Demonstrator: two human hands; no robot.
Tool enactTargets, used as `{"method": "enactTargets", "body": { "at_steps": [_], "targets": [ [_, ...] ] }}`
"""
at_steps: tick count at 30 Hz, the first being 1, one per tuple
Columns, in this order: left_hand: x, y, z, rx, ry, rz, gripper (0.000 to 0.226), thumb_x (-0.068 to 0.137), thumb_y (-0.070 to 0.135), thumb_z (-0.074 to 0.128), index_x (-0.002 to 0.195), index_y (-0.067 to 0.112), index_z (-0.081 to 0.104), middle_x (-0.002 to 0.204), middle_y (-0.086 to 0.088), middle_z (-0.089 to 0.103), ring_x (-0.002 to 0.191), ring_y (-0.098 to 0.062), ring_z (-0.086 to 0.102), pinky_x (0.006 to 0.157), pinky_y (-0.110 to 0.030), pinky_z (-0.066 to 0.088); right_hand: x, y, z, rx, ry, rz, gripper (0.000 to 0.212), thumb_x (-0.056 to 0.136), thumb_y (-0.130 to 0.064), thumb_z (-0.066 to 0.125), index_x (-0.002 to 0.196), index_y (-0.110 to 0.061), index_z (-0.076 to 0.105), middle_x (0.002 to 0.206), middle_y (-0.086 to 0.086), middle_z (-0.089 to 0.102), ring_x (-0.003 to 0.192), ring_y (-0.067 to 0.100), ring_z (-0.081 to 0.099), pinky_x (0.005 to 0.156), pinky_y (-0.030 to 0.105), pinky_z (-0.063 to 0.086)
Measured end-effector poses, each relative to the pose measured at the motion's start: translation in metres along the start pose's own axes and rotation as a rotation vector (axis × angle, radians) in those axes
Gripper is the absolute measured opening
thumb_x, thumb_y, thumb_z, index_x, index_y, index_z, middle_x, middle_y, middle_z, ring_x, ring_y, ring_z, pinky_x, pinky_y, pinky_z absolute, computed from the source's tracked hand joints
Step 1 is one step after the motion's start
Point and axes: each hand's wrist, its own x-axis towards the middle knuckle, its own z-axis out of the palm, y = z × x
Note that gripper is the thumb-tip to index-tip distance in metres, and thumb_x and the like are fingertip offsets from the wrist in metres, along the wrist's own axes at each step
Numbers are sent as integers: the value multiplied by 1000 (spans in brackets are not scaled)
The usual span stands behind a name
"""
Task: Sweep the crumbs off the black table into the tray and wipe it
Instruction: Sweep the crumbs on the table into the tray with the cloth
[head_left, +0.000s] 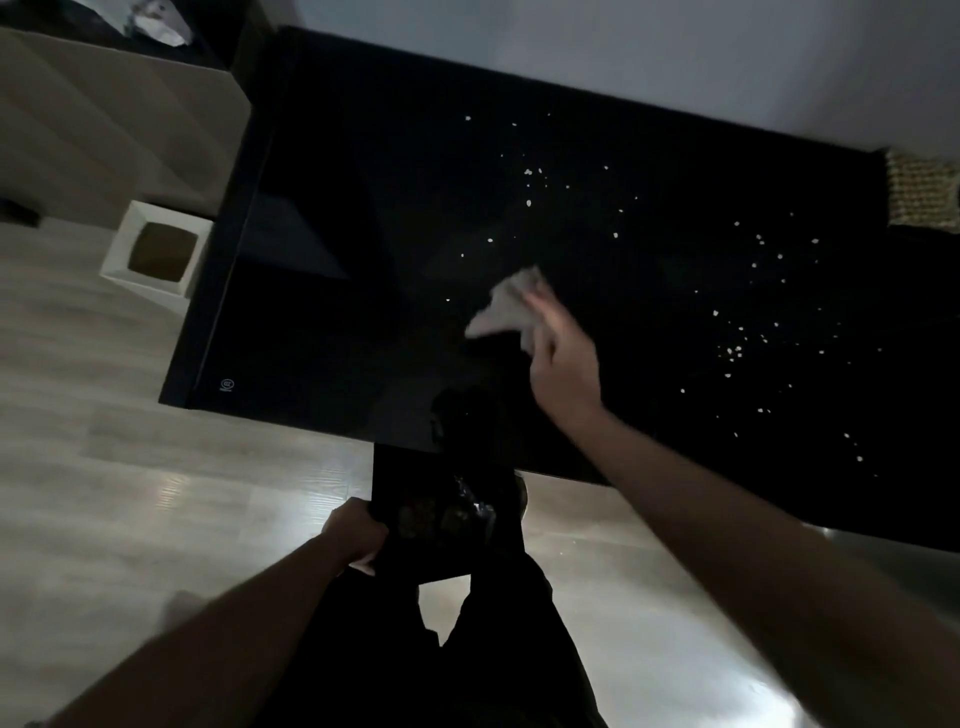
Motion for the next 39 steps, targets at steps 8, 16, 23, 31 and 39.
{"method": "enactTargets", "body": {
  "at_steps": [8,16,23,31,39],
  "targets": [
    [8,-7,5,-32,40,9,38,70,18,54,100,9,76,96,-16,77,88,-34,76,78,-43,65,156,1,32,-321,-95,-16,54,106,-9,46,158,-25,41,171,-1,26,158,20,23,129,42,24],
    [8,-8,2,-69,49,17,34,79,13,57,107,10,76,102,-13,77,97,-30,73,85,-37,61,74,24,77,-561,-337,-292,58,102,-10,47,157,-27,42,169,-3,31,158,33,18,126,59,18],
    [10,-10,-13,-85,-1,6,41,67,12,51,98,6,76,86,-18,78,73,-34,78,70,-46,66,-82,52,81,-377,-468,-364,69,85,6,64,147,-25,57,162,-6,44,158,24,26,126,51,25],
    [2,-11,-27,25,-9,35,27,81,9,51,94,0,73,71,-14,72,71,-37,77,48,-30,58,-176,19,57,25,-383,-75,75,79,25,58,138,-21,66,155,-18,49,147,6,44,117,34,44],
    [8,-11,-38,16,-21,66,22,84,5,48,88,2,70,74,-16,72,63,-37,73,48,-28,60,-81,-5,14,39,108,131,49,102,4,47,140,-22,64,154,-6,54,144,3,47,120,39,41]
  ]
}}
